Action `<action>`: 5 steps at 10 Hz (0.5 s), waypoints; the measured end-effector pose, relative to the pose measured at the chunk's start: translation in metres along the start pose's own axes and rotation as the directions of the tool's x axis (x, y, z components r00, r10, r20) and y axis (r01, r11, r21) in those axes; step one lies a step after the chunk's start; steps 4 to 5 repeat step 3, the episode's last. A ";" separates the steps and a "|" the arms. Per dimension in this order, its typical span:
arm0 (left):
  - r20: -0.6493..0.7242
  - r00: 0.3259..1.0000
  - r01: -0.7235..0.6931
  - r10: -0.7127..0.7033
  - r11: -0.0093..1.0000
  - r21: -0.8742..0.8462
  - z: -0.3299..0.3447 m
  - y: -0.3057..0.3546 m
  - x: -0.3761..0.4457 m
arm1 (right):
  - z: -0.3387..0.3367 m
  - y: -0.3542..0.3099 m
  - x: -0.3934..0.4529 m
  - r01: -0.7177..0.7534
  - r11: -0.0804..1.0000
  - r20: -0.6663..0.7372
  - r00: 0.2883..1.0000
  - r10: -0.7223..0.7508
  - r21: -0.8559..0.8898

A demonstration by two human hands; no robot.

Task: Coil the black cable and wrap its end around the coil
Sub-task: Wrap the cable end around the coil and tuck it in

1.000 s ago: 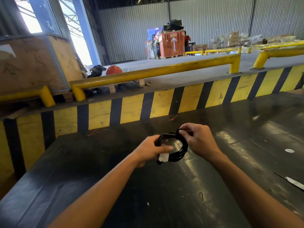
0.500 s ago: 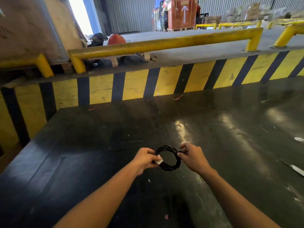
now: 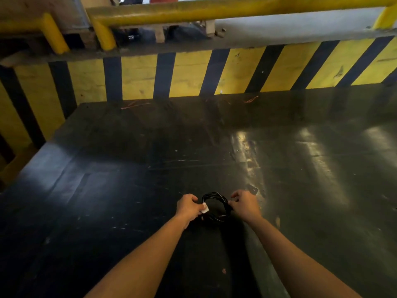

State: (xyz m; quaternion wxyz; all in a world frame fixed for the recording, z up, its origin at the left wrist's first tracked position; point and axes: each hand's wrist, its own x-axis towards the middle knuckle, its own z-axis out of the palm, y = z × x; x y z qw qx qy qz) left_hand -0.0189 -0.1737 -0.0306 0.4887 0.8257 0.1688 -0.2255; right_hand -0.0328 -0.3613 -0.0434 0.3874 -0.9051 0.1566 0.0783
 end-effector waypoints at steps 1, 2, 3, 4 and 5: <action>-0.038 0.999 0.000 0.002 0.999 0.051 0.004 -0.005 0.004 | 0.006 0.003 0.004 -0.014 1.000 -0.017 1.000 0.014 -0.010; 0.012 1.000 0.005 -0.005 1.000 0.023 0.008 -0.008 0.007 | 0.012 0.013 0.006 -0.059 0.998 0.042 0.997 0.059 0.006; 0.031 0.999 -0.016 0.015 0.999 0.039 0.006 -0.004 0.001 | 0.006 0.011 0.004 -0.044 0.999 0.130 0.990 0.045 -0.009; 0.031 0.999 -0.016 0.015 0.999 0.039 0.006 -0.004 0.001 | 0.006 0.011 0.004 -0.044 0.999 0.130 0.990 0.045 -0.009; 0.031 0.999 -0.016 0.015 0.999 0.039 0.006 -0.004 0.001 | 0.006 0.011 0.004 -0.044 0.999 0.130 0.990 0.045 -0.009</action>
